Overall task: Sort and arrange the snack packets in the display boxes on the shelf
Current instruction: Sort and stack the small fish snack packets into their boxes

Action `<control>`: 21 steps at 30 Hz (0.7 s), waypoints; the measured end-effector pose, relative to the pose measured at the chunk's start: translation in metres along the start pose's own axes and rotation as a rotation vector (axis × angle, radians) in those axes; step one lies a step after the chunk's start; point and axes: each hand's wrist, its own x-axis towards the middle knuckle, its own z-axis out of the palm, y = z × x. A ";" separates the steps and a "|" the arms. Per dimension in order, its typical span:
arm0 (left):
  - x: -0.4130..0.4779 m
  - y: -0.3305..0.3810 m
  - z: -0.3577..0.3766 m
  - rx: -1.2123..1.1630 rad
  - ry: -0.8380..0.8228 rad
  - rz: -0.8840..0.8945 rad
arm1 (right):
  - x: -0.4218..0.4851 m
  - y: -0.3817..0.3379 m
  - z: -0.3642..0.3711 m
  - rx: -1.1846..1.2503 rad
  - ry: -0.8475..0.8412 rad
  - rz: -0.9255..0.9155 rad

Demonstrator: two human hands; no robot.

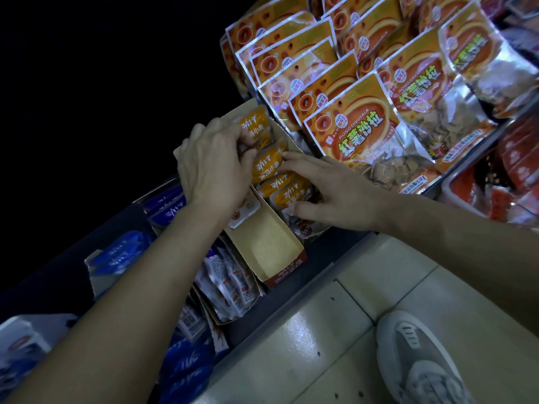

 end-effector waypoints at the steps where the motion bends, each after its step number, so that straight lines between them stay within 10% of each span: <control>1: 0.000 0.001 0.000 -0.035 -0.014 -0.014 | 0.000 0.000 0.000 -0.005 -0.003 0.004; 16: -0.011 -0.018 0.013 0.022 0.216 0.333 | -0.003 0.006 0.006 0.012 0.018 -0.030; 21: -0.011 -0.014 0.010 -0.030 0.156 0.139 | -0.001 0.007 0.007 0.049 -0.003 -0.033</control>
